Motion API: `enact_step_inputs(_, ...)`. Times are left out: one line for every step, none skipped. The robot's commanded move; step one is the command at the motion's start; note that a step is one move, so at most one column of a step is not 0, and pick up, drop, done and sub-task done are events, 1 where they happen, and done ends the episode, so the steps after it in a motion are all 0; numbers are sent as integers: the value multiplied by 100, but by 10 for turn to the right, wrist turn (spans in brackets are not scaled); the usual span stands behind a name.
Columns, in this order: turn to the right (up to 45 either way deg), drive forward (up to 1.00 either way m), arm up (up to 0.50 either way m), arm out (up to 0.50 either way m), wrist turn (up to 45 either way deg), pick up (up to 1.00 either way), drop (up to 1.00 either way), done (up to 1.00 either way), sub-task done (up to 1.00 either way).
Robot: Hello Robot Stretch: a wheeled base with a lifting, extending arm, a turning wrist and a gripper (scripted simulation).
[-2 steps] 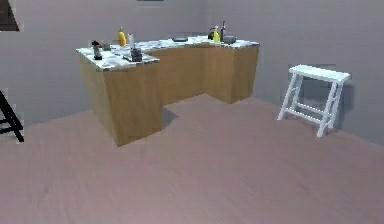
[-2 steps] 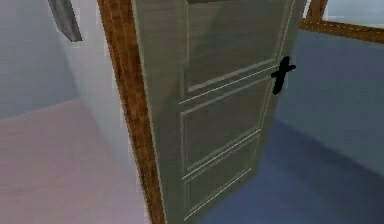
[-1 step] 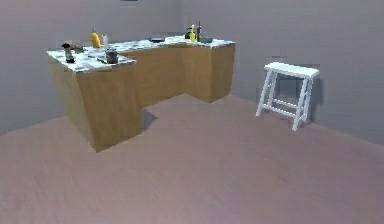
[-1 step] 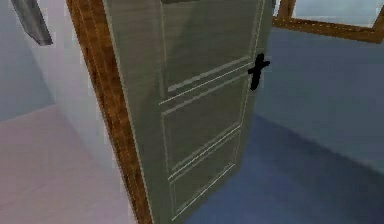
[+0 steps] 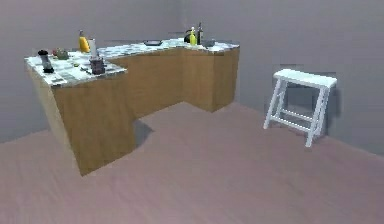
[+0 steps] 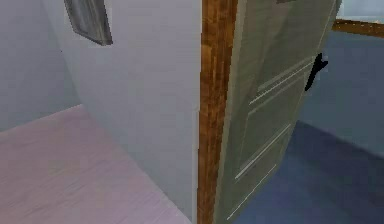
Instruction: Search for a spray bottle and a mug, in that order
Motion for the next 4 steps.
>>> enact_step_inputs(30,0,0,0,0,0,0,0,0)
enact_step_inputs(0,100,0,0,0,0,0,0,0)
enact_step_inputs(0,100,0,0,0,0,0,0,0)
enact_step_inputs(90,0,0,0,0,0,0,0,0)
